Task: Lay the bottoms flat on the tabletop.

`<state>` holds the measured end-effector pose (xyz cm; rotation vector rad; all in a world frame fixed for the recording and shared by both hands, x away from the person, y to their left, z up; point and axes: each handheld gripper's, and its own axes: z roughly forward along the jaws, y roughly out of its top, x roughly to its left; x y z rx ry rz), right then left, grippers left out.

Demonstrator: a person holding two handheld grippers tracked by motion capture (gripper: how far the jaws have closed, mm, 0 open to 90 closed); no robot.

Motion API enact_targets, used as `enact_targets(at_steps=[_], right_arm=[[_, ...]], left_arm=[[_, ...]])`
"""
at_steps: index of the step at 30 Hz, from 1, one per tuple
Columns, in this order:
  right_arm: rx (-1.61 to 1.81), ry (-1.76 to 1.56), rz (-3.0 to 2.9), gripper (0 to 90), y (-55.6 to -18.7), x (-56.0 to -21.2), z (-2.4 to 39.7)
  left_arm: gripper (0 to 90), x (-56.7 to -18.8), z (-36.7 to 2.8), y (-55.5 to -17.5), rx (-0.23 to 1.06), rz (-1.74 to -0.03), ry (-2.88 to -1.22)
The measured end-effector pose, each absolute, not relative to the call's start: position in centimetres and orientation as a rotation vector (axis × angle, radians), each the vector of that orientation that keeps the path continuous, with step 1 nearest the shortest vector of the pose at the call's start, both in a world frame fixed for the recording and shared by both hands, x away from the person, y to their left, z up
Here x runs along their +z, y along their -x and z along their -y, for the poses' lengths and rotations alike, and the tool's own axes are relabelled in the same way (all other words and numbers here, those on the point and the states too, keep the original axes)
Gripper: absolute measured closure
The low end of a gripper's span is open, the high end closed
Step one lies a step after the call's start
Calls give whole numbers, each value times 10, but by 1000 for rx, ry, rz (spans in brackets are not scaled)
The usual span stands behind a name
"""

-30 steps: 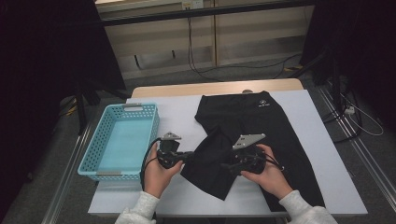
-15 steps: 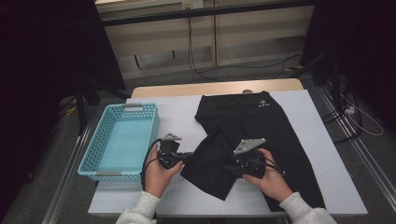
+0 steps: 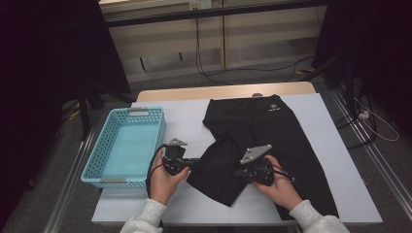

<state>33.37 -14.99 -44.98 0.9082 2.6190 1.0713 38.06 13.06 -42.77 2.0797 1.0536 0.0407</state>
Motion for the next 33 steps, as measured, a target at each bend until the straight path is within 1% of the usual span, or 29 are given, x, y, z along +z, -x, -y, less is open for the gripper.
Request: enact_targets(at_steps=[5,9,11,13,14,16,17,18,19,24,27,30,31,32,33], right_arm=[[1070,-892,-2641,900,-329,-447,155],[1095,-904,-2666,900,-328,-452,156],[1088,-896,-2669,900,-328,-451,156],[1079,-885,-2671,900,-326,-451,156],[1075,-878,-2676,900,-326,-450,156],[1077,-878,-2679,900,-324,-451,157],[1078,-874,-2681,900,-324,-451,158],[1081,-876,-2681,900,-323,-451,158],[1085,-877,-2680,900,-323,-451,158],[1096,-881,-2662,874,-320,-452,160],[1108,-893,-2650,845,-319,-453,160],[1140,-925,-2636,771,-317,-454,160],[1145,-924,-2634,727,-317,-454,160],[1144,-912,-2629,664,-316,-454,159],[1132,-894,-2630,639,-316,-454,158]], left_arm=[[882,-431,-129,-380,26,-1053,-2095],[825,-437,-126,-383,21,-1032,-2093],[764,-439,-125,-385,29,-1023,-2097],[669,-441,-125,-388,47,-1014,-2086],[615,-442,-124,-389,76,-1010,-2082],[538,-444,-122,-393,114,-1007,-2073],[503,-445,-121,-395,128,-995,-2080],[486,-445,-120,-397,128,-993,-2078],[485,-446,-119,-399,139,-987,-2086],[415,-456,-110,-412,160,-938,-2086],[411,-460,-105,-417,204,-897,-2107],[413,-459,-102,-417,241,-855,-2158],[421,-459,-101,-417,235,-864,-2162],[442,-458,-101,-416,230,-867,-2162],[469,-458,-100,-416,223,-876,-2158]])
